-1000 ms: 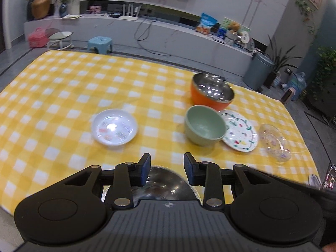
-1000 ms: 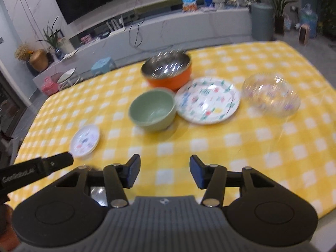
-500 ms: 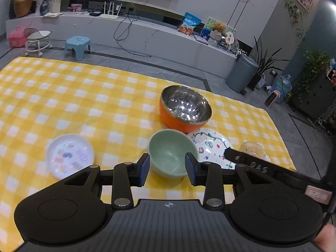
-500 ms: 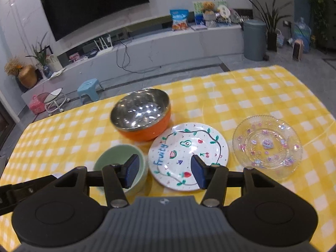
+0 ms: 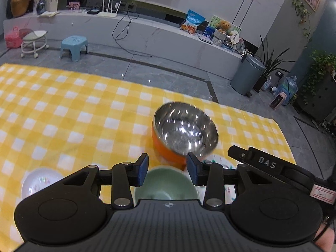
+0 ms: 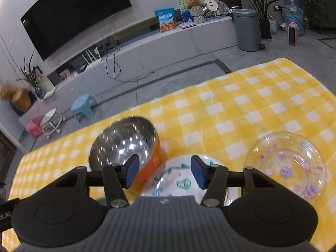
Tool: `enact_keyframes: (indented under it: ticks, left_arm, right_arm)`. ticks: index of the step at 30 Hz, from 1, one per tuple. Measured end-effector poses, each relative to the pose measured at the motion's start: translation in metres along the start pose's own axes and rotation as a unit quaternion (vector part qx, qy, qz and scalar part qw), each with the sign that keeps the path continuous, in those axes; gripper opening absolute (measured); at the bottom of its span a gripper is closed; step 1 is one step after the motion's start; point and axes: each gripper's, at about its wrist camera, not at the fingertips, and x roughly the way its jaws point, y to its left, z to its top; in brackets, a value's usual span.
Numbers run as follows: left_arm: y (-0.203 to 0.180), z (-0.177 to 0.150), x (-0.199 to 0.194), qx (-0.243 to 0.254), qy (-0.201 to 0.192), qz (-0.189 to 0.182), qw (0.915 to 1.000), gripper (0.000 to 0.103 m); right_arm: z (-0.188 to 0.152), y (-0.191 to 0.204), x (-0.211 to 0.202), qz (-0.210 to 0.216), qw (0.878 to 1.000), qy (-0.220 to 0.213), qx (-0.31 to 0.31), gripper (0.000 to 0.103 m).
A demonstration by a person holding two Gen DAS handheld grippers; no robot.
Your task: Organize plates and bowls
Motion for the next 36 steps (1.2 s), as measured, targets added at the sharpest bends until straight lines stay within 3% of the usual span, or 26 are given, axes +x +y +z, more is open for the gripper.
enact_keyframes:
  ticks: [6, 13, 20, 24, 31, 36]
  left_arm:
    - [-0.003, 0.019, 0.028, -0.008, 0.016, -0.008, 0.9998, 0.046]
    - [-0.001, 0.031, 0.063, -0.009, 0.029, 0.024, 0.9993, 0.046]
    - [-0.002, 0.034, 0.091, 0.001, 0.045, 0.042, 0.9981, 0.044]
    - [-0.007, 0.036, 0.103, 0.014, 0.051, 0.058, 0.9969, 0.029]
    - [-0.015, 0.035, 0.108, 0.039, 0.046, 0.087, 0.9943, 0.011]
    - [-0.016, 0.032, 0.112, 0.040, 0.054, 0.099, 0.9928, 0.008]
  right_arm:
    - [0.003, -0.012, 0.018, 0.008, 1.000, 0.009, 0.021, 0.054]
    - [0.011, -0.012, 0.033, 0.044, 0.998, 0.020, 0.039, 0.048]
    - [0.003, -0.009, 0.047, 0.045, 0.998, 0.034, 0.034, 0.045]
    - [0.002, -0.010, 0.050, 0.052, 0.997, 0.035, 0.033, 0.043]
    - [-0.002, -0.011, 0.055, 0.087, 0.994, 0.041, 0.047, 0.031]
    - [-0.008, -0.007, 0.060, 0.106, 0.992, 0.047, 0.052, 0.030]
